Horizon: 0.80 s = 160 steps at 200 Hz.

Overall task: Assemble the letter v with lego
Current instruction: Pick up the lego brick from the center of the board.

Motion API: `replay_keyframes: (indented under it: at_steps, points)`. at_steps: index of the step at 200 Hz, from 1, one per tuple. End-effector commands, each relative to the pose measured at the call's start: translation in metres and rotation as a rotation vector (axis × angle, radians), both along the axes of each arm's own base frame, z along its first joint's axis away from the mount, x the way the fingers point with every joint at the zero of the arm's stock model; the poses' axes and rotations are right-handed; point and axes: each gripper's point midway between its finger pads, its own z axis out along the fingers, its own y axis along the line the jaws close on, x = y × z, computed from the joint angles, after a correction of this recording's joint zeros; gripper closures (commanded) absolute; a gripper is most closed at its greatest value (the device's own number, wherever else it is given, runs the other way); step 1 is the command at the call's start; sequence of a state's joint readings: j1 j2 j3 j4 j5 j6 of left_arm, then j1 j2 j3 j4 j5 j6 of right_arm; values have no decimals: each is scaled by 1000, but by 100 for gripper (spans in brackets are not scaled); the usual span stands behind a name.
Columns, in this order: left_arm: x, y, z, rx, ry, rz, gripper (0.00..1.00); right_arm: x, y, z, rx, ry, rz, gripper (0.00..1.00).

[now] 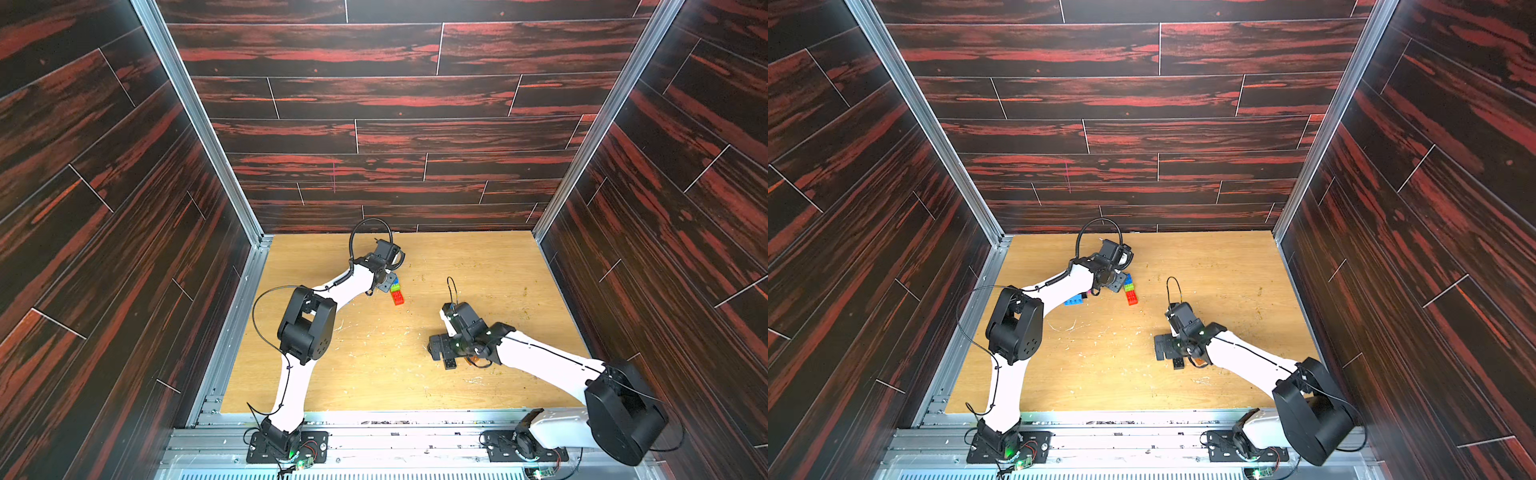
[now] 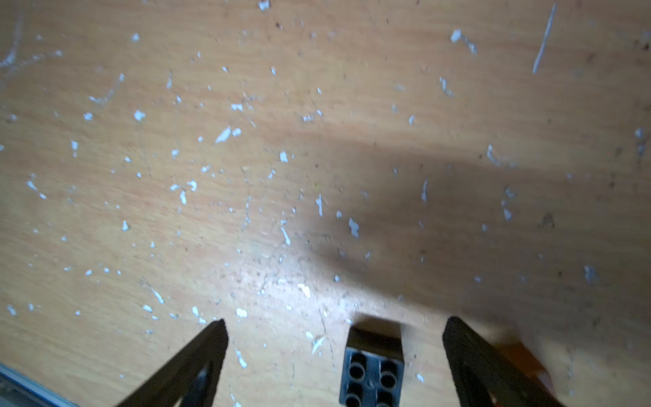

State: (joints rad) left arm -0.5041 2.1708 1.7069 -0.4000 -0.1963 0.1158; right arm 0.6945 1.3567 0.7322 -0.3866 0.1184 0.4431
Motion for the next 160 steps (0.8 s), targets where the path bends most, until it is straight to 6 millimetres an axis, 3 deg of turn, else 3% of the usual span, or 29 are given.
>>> replay_keyframes:
  at_steps: [1,55,70,74,98,160]
  points:
    - [-11,-8,29,-106,-42,-2,39,-8,-5,1,-16,6,-30,2]
    - [-59,4,63,-224,-113,100,37,-17,-10,-8,-54,22,-64,7]
    - [-74,6,61,-242,-124,121,36,-19,-15,-11,-67,24,-91,7]
    - [-78,6,71,-260,-145,126,36,-20,-15,-12,-69,27,-95,7]
    - [-96,11,69,-294,-135,185,35,-26,-17,-21,-84,52,-101,8]
    - [-126,-4,73,-335,-145,186,34,-39,-21,-35,-121,70,-130,17]
